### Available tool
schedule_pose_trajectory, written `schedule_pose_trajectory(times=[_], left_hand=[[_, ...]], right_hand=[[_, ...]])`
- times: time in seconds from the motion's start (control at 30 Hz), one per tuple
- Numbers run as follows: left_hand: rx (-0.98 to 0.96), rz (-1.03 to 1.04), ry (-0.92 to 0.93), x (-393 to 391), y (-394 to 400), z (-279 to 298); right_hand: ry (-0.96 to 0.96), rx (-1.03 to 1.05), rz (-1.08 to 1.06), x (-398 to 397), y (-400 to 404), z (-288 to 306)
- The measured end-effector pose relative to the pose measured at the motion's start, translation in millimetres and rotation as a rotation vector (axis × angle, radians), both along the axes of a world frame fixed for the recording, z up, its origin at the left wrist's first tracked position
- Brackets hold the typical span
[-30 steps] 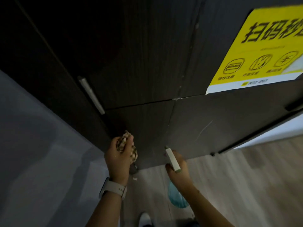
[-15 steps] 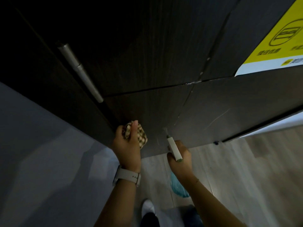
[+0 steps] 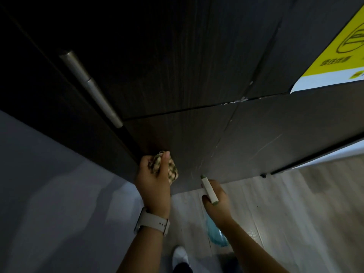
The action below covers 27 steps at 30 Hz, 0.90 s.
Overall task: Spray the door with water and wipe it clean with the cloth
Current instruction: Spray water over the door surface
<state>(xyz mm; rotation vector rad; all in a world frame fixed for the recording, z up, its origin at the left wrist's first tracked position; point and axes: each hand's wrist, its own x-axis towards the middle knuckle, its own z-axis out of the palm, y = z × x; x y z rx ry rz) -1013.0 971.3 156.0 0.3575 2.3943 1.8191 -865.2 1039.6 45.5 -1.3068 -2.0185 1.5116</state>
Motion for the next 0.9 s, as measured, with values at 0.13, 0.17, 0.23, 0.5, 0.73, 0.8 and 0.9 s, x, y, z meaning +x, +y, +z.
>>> schedule_pose_trajectory(times=[0.13,0.17,0.23,0.5,0.73,0.8,0.9], left_hand=[[-0.044,0.011,0.109,-1.9,-0.8,-9.2],[-0.041,0.016,0.121,-2.3,0.0,-10.4],[-0.03,0.022,0.129,-1.9,1.4,-11.4],[-0.052,0.001,0.149,-5.3,-2.7,-11.8],[-0.121,-0.017,0.076,1.3,-1.8,2.3],[-0.159,-0.023,0.031,4.0,-1.5,9.7],[-0.211,-0.024,-0.005,6.2,0.0,22.0]], right_hand=[[-0.154,-0.117,-0.006,-2.4,4.8,-62.8],[-0.183,-0.144,-0.003,-3.4,5.9,-75.4],[-0.216,-0.173,-0.001,-6.2,6.4,-96.3],[-0.212,-0.168,-0.025,-10.5,5.5,-130.6],[-0.074,-0.118,-0.02,19.8,-3.1,-72.9],[-0.055,-0.103,-0.038,34.8,0.1,-47.3],[0.005,-0.116,-0.108,59.4,13.4,-0.3]])
